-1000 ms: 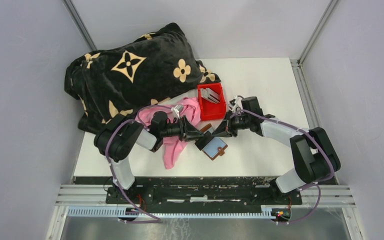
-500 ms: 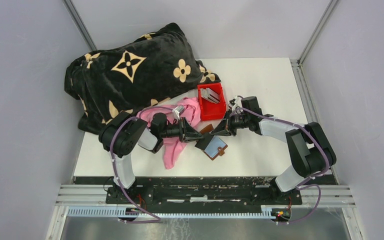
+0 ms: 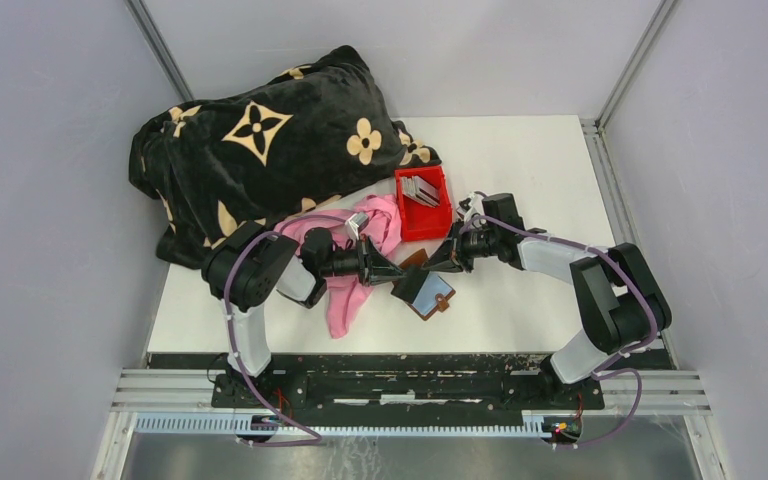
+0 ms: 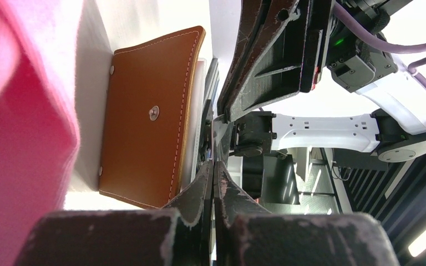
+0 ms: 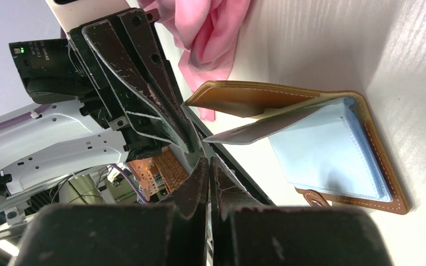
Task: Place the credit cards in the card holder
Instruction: Pick up the credit card from the storage box, then insert the credit card into the card holder.
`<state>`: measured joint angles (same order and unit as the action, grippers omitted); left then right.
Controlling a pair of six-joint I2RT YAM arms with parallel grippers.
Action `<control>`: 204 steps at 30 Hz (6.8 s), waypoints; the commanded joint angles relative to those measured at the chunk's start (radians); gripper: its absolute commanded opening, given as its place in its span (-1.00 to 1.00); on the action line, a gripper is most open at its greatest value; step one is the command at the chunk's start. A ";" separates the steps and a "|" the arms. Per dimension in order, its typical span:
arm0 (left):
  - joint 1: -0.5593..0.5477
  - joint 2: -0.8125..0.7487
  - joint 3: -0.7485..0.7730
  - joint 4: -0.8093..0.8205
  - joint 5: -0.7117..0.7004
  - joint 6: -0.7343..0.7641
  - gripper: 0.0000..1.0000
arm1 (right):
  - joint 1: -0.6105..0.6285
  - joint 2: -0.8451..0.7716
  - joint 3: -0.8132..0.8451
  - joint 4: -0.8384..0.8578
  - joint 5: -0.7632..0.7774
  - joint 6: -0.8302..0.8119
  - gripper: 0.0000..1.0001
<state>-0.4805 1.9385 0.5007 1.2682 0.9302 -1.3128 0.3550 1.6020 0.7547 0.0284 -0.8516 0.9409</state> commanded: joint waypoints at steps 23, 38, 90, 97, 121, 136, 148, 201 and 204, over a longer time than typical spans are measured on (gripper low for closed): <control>0.004 -0.161 0.032 -0.411 -0.140 0.302 -0.94 | 0.000 0.039 0.090 -0.102 0.126 -0.109 -0.36; 0.008 -0.188 0.075 -0.523 -0.236 0.379 -0.94 | 0.095 -0.071 0.112 -0.392 0.327 -0.293 -0.75; 0.005 -0.459 0.047 -0.859 -0.264 0.542 -0.94 | 0.236 0.241 0.438 -0.401 0.581 -0.338 -0.93; 0.006 -0.401 0.141 -0.977 -0.298 0.634 -0.94 | 0.236 0.267 0.469 -0.422 0.589 -0.355 -0.93; -0.020 -0.137 0.451 -1.165 -0.394 0.774 -0.94 | 0.236 0.279 0.506 -0.506 0.650 -0.439 -0.92; -0.061 -0.086 0.454 -1.195 -0.418 0.819 -0.94 | 0.236 0.142 0.449 -0.546 0.760 -0.445 -0.70; -0.067 -0.079 0.420 -1.150 -0.391 0.808 -0.94 | 0.282 -0.052 0.354 -0.657 0.790 -0.425 -0.68; -0.141 -0.187 0.227 -1.054 -0.487 0.633 -0.94 | 0.477 0.010 0.216 -0.728 0.925 -0.368 -0.77; -0.140 -0.175 0.226 -1.025 -0.469 0.621 -0.94 | 0.462 0.026 0.211 -0.713 0.913 -0.372 -0.77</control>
<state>-0.6128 1.7599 0.7502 0.2466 0.4732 -0.6662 0.8330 1.6119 0.9756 -0.7277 0.0601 0.5861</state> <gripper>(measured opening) 0.032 0.115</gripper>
